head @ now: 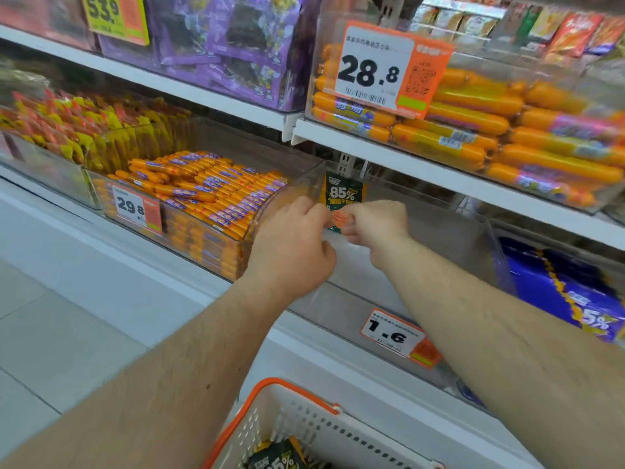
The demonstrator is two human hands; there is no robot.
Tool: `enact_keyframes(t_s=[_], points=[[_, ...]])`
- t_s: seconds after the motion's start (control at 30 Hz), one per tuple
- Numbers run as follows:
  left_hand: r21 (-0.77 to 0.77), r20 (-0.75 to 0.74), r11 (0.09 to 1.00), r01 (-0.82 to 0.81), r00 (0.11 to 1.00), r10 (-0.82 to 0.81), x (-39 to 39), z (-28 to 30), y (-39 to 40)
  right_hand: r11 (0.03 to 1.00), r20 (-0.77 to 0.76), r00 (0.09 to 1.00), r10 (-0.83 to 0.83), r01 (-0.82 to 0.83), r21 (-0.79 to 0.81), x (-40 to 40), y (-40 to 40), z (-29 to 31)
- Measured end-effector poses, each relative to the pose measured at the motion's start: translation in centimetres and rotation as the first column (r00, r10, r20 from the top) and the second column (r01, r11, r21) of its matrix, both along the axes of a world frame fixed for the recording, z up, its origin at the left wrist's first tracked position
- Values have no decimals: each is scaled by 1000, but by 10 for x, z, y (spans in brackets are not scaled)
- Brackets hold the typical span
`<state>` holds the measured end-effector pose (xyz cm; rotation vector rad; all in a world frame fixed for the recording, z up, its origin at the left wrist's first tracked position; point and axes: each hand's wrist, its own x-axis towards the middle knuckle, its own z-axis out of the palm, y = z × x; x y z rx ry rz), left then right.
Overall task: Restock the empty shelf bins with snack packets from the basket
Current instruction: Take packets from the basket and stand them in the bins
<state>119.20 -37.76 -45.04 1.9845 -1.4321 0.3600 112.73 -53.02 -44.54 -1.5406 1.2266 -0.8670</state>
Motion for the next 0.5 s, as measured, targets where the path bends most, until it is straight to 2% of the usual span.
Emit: enact_keyframes(t_s=[0.03, 0.1, 0.17, 0.23, 0.3, 0.37, 0.43, 0.5], points=[[111, -65, 991, 77, 995, -70, -6, 3, 6, 998, -7, 1000, 31, -31, -61, -11, 18, 7], [397, -135, 897, 194, 979, -152, -19, 4, 19, 969, -34, 995, 94, -99, -227, -36, 55, 15], [619, -113, 746, 245, 968, -225, -35, -1, 32, 931, -14, 991, 133, -130, -342, -61, 90, 17], [782, -124, 555, 282, 944, -305, -54, -14, 43, 903, -1, 989, 147, -135, -408, -83, 114, 0], [879, -174, 363, 311, 915, -363, -71, -34, 50, 888, -14, 988, 153, -144, -436, -104, 132, -32], [923, -191, 240, 301, 899, -394, -82, -53, 54, 912, 10, 988, 156, -140, -386, -125, 143, -73], [940, -194, 190, 284, 902, -385, -87, -67, 56, 953, -25, 991, 132, -133, -273, -144, 151, -115], [947, -202, 160, 278, 904, -376, -90, -75, 58, 958, -253, 956, 147, -201, -202, -162, 152, -160]])
